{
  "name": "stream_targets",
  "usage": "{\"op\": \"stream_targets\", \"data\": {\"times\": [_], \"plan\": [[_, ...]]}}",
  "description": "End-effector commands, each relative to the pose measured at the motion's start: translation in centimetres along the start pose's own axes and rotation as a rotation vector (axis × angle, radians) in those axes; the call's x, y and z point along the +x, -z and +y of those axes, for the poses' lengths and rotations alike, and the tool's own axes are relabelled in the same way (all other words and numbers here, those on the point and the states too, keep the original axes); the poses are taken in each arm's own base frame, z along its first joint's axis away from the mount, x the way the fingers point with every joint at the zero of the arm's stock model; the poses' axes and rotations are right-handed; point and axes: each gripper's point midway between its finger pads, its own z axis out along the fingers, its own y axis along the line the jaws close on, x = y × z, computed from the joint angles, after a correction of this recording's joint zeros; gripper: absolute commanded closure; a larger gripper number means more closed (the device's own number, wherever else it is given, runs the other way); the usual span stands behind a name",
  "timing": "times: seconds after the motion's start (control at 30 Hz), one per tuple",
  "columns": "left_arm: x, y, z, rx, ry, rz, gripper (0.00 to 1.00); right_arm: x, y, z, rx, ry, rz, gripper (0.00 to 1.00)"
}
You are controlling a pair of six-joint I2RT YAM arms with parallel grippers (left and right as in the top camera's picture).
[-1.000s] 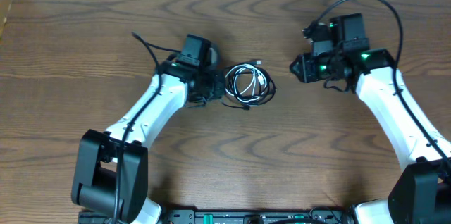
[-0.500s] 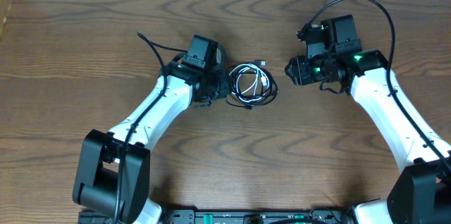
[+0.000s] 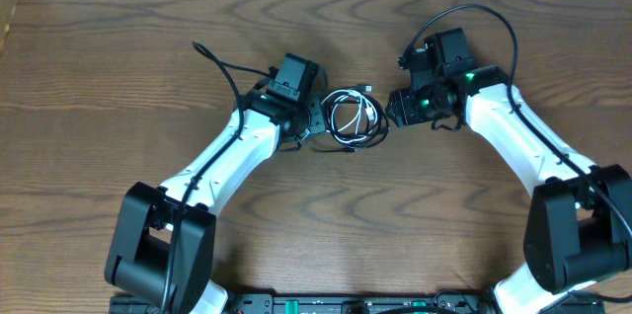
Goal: Untangle cables
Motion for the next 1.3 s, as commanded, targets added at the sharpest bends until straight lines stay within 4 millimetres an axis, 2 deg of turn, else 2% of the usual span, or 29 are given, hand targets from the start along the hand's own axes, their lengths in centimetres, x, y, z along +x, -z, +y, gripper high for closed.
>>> {"op": "stream_targets", "data": {"times": [0.0,0.2,0.33,0.47,0.63,0.77,0.8,0.83,0.9,1.13,1.27], "plan": [[-1.0,0.2,0.7,-0.060,0.006,-0.082,0.71,-0.2,0.1,-0.4,0.010,-0.020,-0.011,0.39],[-2.0,-1.3,-1.1,-0.004,-0.006,-0.123,0.67,-0.4,0.1,-0.5,0.011,-0.019,-0.019,0.37],[-2.2,-2.6,-1.4,0.001,-0.008,-0.129,0.66,-0.5,0.1,-0.6,0.013,-0.022,-0.021,0.37],[-1.8,-4.4,-1.2,-0.005,-0.015,-0.108,0.64,-0.5,0.2,-0.9,0.016,-0.030,-0.021,0.37],[-0.9,-6.6,-3.2,0.104,-0.097,-0.057,0.64,-0.4,0.2,-0.9,0.016,-0.030,-0.020,0.37],[-0.9,-7.7,-3.2,0.105,-0.097,-0.055,0.64,-0.4,0.2,-1.0,0.020,-0.023,-0.019,0.37],[-0.7,-8.0,-3.1,0.101,-0.096,-0.050,0.66,-0.4,0.2,-1.1,0.025,-0.022,-0.019,0.37],[-0.6,-8.2,-3.0,0.097,-0.096,-0.045,0.73,-0.4,0.2,-1.2,0.031,-0.023,-0.019,0.37],[-0.4,-8.4,-2.8,0.092,-0.096,-0.037,0.92,-0.4,0.2,-1.4,0.041,-0.023,-0.020,0.37],[0.1,-8.0,-3.7,0.144,-0.098,-0.007,0.92,-0.4,0.3,-2.1,0.087,-0.024,-0.020,0.34],[-0.4,-6.7,-4.6,0.181,-0.097,-0.024,0.93,-0.1,0.3,-2.0,0.078,-0.027,-0.008,0.34]]}}
